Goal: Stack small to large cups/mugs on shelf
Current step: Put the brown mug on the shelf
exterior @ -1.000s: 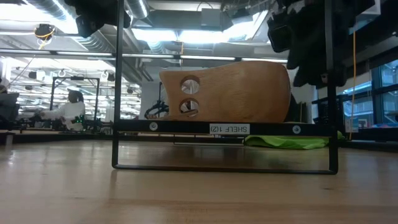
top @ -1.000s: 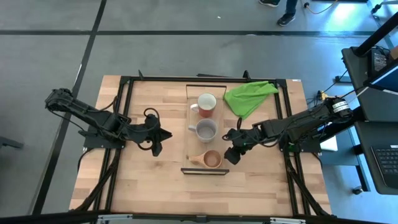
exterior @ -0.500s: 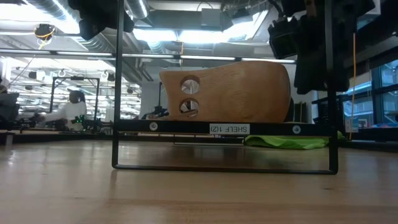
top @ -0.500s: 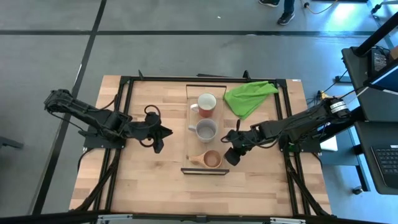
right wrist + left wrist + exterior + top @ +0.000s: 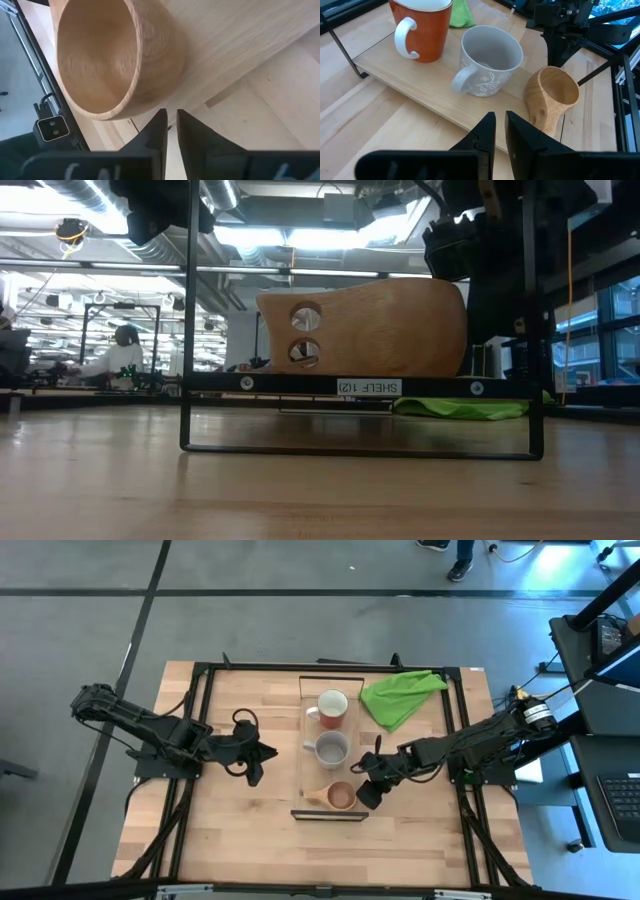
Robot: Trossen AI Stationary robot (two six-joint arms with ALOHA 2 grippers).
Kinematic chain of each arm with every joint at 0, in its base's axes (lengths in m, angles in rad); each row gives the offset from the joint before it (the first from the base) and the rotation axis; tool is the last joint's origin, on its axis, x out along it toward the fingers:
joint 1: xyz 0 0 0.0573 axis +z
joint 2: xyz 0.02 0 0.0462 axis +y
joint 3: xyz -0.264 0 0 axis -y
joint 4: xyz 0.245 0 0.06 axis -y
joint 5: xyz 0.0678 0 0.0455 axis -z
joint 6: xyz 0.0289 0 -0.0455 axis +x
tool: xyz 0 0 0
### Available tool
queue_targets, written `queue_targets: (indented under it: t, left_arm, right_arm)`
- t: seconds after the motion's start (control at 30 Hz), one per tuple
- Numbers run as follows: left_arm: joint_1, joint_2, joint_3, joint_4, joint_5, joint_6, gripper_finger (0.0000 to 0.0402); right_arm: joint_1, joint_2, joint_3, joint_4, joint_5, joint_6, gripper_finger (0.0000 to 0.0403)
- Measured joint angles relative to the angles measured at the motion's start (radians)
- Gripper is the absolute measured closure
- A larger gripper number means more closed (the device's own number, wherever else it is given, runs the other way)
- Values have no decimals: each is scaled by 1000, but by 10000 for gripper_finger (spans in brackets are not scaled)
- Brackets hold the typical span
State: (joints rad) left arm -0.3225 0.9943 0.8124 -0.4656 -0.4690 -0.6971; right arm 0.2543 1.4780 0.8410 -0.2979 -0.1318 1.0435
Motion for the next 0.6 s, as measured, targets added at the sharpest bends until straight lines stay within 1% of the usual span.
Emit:
queue_targets:
  t: [0.33,0.6]
  left_arm:
    - [0,0,0,-22,0,-1,366]
    - [0,0,0,-22,0,-1,366]
  right_arm:
    - [0,0,0,64,-2,10,360]
    - [-3,0,0,68,5,20,360]
